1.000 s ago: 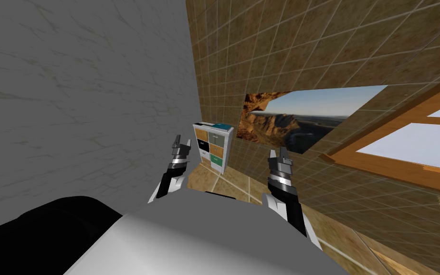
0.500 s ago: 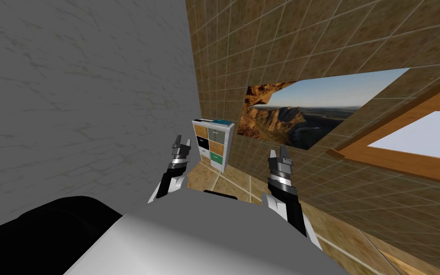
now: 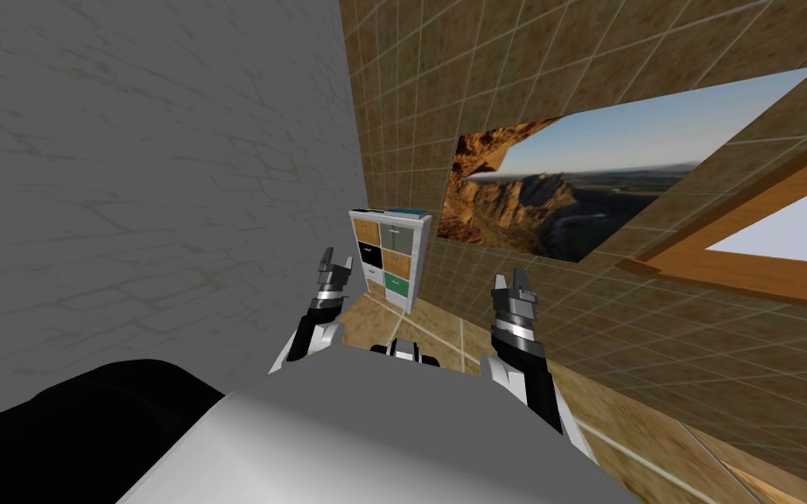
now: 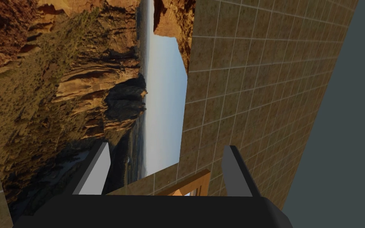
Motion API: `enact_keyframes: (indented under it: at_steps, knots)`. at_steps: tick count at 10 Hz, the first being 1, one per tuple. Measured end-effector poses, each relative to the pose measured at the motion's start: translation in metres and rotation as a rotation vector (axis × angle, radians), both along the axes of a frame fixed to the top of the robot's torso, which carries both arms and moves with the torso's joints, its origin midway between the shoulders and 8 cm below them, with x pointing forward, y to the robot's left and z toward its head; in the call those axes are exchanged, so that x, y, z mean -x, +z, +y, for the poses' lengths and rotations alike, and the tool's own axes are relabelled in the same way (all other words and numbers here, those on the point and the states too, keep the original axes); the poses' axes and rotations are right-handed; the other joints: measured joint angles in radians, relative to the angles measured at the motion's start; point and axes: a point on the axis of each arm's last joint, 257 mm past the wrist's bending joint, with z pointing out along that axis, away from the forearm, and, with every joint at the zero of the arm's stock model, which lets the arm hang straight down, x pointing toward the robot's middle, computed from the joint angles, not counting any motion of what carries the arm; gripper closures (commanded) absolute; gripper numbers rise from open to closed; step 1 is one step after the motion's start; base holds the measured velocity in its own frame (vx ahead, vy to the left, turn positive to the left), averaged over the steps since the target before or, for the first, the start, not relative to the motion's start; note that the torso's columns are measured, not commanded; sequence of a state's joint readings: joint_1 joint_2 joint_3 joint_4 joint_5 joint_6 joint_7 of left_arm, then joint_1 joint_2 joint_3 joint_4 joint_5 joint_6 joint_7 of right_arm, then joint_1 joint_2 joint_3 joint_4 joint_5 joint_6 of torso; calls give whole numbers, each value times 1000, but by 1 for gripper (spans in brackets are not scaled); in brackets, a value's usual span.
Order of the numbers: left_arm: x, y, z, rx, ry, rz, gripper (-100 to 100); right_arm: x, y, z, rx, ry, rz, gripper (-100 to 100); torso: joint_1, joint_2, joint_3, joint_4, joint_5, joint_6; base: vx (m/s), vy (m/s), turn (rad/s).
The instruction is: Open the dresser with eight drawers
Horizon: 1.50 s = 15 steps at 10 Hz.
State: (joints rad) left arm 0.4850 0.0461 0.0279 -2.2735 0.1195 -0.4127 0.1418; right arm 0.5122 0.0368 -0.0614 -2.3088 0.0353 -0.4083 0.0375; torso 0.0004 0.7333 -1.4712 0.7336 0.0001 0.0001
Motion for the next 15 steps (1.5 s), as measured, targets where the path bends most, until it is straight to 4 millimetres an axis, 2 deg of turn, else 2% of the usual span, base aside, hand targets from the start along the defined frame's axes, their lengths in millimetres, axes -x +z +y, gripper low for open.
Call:
enact_keyframes:
  at_steps: [6,15]
  knots:
    - [-24,-35,-8,-81,-41,78,-100,0,0,0,0,0,0,0,0,5,-5,4,0,0,59,2,-39]
    - [-54,-109,-16,-94,-52,196,-100,0,0,0,0,0,0,0,0,5,-4,5,0,0,61,4,-40]
